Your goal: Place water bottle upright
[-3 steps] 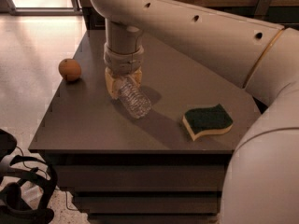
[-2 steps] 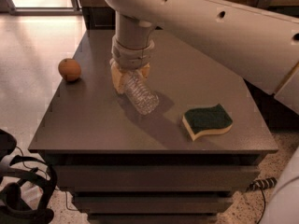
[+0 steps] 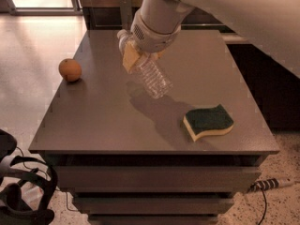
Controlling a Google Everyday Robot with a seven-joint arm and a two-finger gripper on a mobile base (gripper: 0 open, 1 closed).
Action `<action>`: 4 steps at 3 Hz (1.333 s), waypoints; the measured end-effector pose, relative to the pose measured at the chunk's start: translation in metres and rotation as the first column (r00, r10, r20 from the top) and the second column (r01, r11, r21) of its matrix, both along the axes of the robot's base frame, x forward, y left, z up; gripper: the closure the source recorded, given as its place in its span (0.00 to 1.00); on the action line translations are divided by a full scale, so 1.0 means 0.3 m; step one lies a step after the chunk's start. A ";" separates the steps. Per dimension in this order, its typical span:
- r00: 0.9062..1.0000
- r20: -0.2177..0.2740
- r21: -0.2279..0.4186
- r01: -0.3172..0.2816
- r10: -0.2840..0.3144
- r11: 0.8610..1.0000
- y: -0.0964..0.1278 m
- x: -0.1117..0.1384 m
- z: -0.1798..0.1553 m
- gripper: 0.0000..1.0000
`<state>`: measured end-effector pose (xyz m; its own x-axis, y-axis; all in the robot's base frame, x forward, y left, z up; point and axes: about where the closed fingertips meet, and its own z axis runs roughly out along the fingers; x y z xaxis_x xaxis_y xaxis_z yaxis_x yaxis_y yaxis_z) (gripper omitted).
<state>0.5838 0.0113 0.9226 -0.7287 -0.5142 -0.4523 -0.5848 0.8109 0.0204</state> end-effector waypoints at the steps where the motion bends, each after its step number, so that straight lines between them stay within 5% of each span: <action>1: 0.993 0.096 0.085 -0.071 0.063 0.994 -0.041 0.046 0.097 1.00; 2: 0.969 0.203 0.158 -0.175 0.141 0.972 -0.049 0.097 0.158 1.00; 3: 0.930 0.303 0.263 -0.290 0.207 0.920 -0.017 0.081 0.148 1.00; 4: 0.880 0.432 0.354 -0.366 0.196 0.861 0.007 0.083 0.166 1.00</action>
Offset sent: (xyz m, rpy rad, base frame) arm 0.0438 -0.0215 0.0711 0.2663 -0.3116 0.2745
